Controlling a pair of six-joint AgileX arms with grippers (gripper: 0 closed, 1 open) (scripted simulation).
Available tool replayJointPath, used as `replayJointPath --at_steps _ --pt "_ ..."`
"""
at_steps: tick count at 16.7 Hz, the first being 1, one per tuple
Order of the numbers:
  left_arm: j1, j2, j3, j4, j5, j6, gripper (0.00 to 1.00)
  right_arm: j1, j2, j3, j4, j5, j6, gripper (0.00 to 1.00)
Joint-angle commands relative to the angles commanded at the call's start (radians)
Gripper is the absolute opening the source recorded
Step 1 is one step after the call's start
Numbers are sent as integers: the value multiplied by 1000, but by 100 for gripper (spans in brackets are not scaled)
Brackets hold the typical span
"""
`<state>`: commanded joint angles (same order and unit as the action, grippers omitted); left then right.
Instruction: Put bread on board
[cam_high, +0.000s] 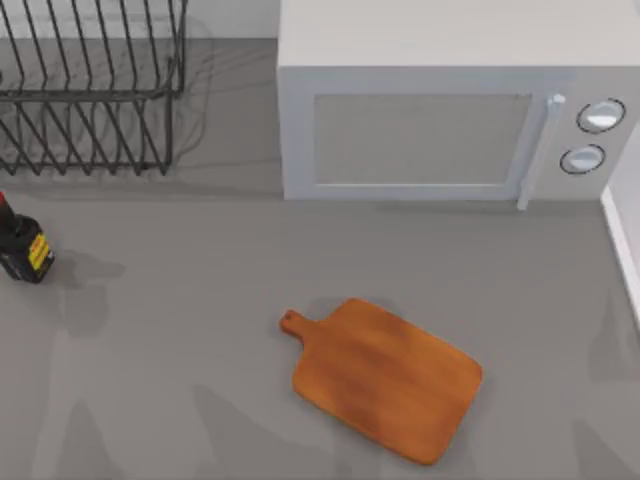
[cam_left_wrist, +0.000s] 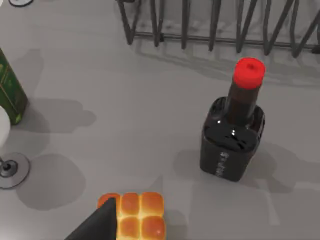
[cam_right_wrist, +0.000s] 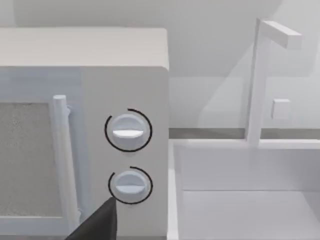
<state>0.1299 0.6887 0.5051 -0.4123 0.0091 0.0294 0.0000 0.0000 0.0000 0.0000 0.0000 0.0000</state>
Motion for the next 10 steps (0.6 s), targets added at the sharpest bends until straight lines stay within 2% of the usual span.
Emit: replayJointPath --at_steps 6,10 --pt "89 657 402 -320 -3 55 100 0 0 0 0 0 0 100" --pt "129 971 612 -485 -8 94 100 0 0 0 0 0 0 100"
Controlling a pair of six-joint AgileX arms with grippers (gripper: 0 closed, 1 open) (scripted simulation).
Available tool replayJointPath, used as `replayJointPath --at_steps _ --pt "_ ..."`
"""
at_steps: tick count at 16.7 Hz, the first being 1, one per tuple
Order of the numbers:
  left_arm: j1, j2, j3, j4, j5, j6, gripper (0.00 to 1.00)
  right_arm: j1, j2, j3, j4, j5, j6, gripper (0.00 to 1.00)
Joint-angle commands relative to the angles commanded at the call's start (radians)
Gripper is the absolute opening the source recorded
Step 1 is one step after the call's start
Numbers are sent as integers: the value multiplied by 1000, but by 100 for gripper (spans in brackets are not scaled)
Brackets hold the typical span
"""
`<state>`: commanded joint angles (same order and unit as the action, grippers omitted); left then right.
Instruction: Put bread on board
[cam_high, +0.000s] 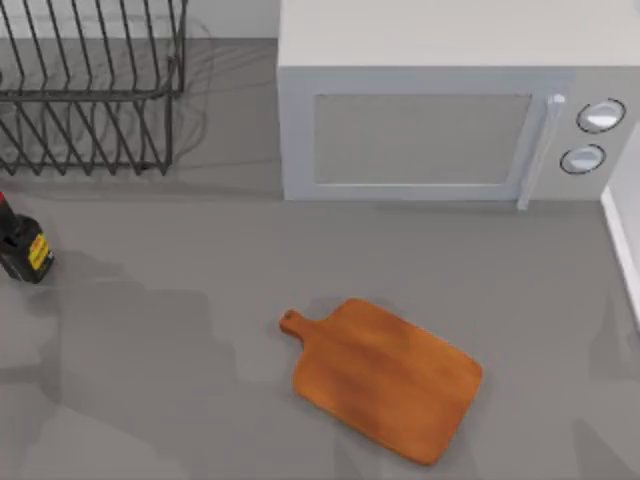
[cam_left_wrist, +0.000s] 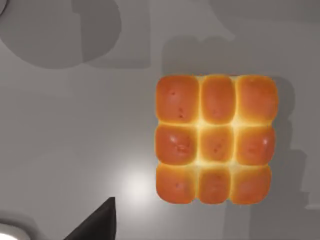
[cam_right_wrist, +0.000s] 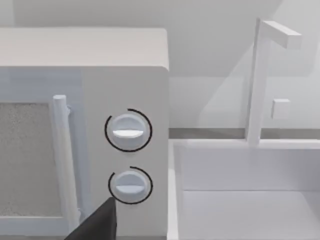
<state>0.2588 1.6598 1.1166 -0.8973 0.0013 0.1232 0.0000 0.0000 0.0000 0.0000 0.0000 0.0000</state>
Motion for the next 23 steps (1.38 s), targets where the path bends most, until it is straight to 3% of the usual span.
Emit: replayJointPath --at_steps 4,10,17,22,23 --pt "18 148 111 -84 -3 24 100 0 0 0 0 0 0 100" --pt "15 159 115 -85 -3 24 100 0 0 0 0 0 0 100" --pt "22 263 -6 146 -2 29 100 0 0 0 0 0 0 100" --pt "22 283 -24 177 -2 30 100 0 0 0 0 0 0 100" --pt "22 283 -24 177 -2 30 92 0 0 0 0 0 0 100"
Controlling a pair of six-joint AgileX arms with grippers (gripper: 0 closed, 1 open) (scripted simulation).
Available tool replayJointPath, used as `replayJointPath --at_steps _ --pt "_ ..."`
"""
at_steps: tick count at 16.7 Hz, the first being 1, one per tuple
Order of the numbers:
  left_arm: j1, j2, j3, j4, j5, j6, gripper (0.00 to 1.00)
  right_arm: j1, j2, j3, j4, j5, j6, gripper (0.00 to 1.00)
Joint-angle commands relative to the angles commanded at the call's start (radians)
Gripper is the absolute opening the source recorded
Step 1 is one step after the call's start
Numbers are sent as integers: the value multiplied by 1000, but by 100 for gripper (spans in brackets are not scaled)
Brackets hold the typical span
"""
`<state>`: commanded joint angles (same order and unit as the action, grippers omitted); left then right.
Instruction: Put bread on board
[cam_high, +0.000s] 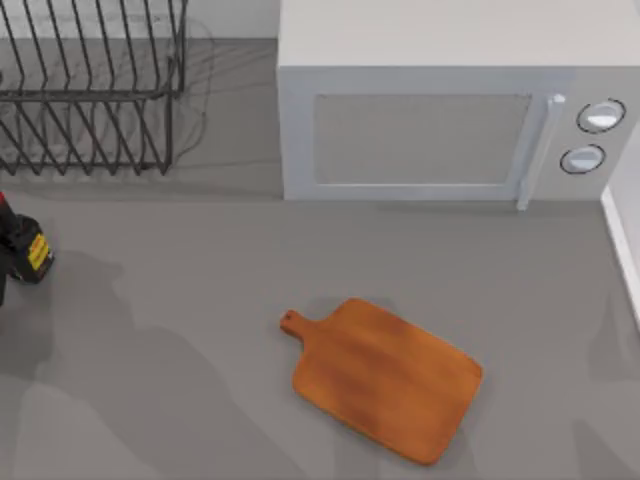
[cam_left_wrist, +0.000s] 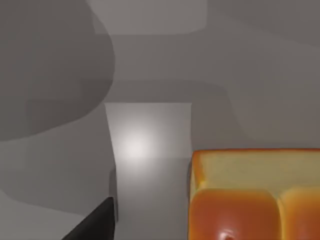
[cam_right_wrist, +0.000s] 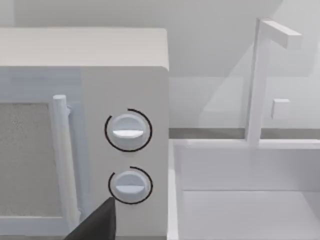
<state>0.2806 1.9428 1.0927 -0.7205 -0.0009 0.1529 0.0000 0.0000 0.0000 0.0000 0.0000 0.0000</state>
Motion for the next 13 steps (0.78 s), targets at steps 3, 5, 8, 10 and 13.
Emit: replayJointPath --at_steps 3,5,8,10,13 --pt "0 0 0 0 0 0 70 0 0 0 0 0 0 100" --pt "0 0 0 0 0 0 55 0 0 0 0 0 0 100" --pt "0 0 0 0 0 0 32 0 0 0 0 0 0 100" --pt "0 0 0 0 0 0 17 0 0 0 0 0 0 100" --pt "0 0 0 0 0 0 0 0 0 0 0 0 0 100"
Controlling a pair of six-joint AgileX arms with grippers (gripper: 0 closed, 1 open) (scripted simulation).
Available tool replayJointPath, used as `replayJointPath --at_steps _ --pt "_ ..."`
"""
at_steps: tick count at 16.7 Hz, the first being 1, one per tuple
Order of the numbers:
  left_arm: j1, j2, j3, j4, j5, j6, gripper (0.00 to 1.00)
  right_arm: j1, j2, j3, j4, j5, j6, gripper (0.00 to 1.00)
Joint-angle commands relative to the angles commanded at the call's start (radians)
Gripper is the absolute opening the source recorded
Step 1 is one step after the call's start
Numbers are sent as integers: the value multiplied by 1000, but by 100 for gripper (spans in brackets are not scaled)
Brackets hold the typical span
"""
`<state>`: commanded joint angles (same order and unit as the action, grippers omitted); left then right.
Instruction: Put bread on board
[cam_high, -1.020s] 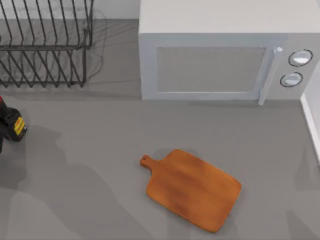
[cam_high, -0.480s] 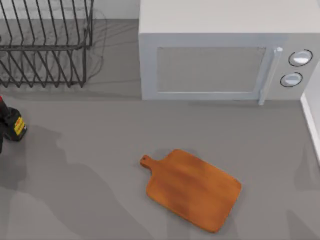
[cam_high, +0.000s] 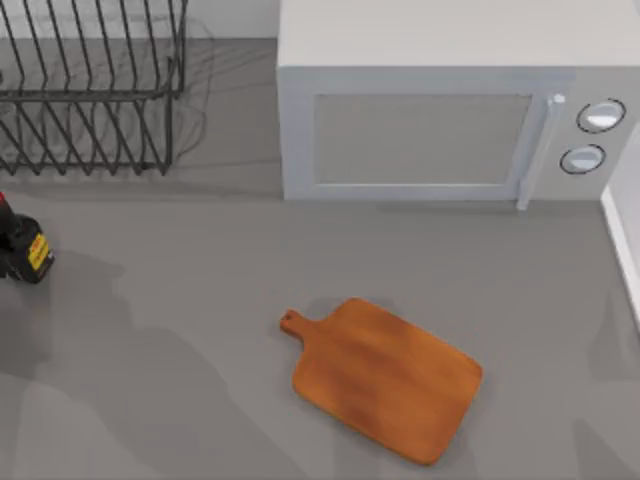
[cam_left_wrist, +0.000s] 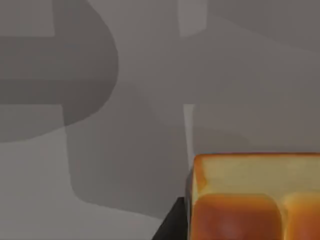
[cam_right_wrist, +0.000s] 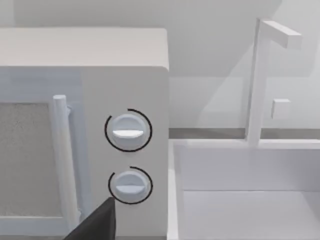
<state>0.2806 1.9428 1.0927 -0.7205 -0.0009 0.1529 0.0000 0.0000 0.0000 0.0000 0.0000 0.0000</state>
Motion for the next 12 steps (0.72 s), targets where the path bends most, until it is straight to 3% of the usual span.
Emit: replayJointPath --at_steps 7,12 --pt "0 0 0 0 0 0 0 0 0 0 0 0 0 100" --pt "-1 -58 69 -88 5 -1 0 0 0 0 0 0 0 100"
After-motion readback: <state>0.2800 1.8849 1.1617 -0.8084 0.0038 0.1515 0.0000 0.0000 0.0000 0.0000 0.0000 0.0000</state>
